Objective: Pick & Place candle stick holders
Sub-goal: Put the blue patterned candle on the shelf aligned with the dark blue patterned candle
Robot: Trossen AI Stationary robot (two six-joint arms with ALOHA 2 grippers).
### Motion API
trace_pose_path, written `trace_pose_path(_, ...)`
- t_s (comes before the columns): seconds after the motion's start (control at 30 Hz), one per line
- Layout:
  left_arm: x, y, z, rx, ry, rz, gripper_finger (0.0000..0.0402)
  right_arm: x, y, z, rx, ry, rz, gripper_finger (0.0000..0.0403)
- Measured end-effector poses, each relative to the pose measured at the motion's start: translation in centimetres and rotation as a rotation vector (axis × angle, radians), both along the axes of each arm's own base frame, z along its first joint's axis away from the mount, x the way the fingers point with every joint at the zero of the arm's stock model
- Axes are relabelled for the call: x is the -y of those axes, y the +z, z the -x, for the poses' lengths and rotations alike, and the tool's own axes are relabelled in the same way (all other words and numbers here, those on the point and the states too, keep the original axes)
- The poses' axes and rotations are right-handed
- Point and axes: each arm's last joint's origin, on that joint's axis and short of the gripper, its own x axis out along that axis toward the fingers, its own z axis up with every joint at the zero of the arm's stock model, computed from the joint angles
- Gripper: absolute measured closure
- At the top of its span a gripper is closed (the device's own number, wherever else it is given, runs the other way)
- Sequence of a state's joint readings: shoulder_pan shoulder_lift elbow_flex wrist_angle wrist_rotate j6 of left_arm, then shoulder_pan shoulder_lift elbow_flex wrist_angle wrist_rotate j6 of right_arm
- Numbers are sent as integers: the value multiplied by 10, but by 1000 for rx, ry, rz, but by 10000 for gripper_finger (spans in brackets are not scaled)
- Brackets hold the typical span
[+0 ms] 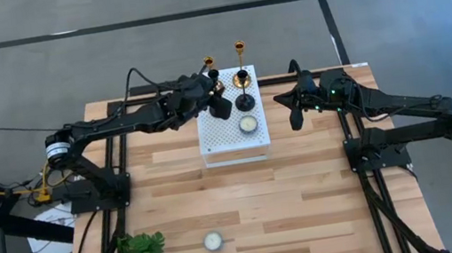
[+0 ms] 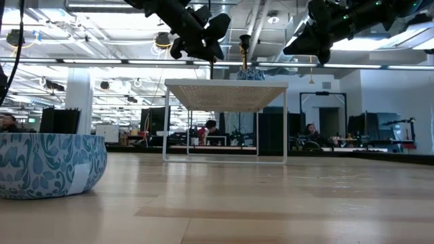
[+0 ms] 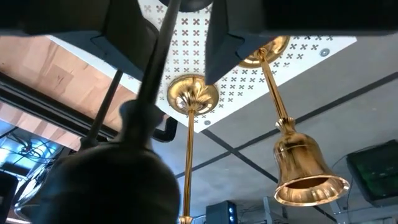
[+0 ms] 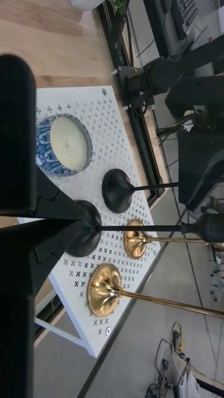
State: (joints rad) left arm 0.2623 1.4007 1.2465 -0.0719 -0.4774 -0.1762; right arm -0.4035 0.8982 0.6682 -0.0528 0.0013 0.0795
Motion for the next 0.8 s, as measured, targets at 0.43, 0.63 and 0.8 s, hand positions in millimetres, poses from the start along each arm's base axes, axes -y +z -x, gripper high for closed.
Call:
trace_pose_path(0.43, 7, 1, -1, -3, -90, 4, 158, 0, 0, 0, 0, 0, 0, 403)
trace_pose_path(0.63, 19, 19, 14, 59, -208, 14, 143, 0, 0, 0, 0, 0, 0, 403)
trace_pose_path(0.8, 32, 42, 40, 121, -228, -6, 151, 0, 0, 0, 0, 0, 0, 403)
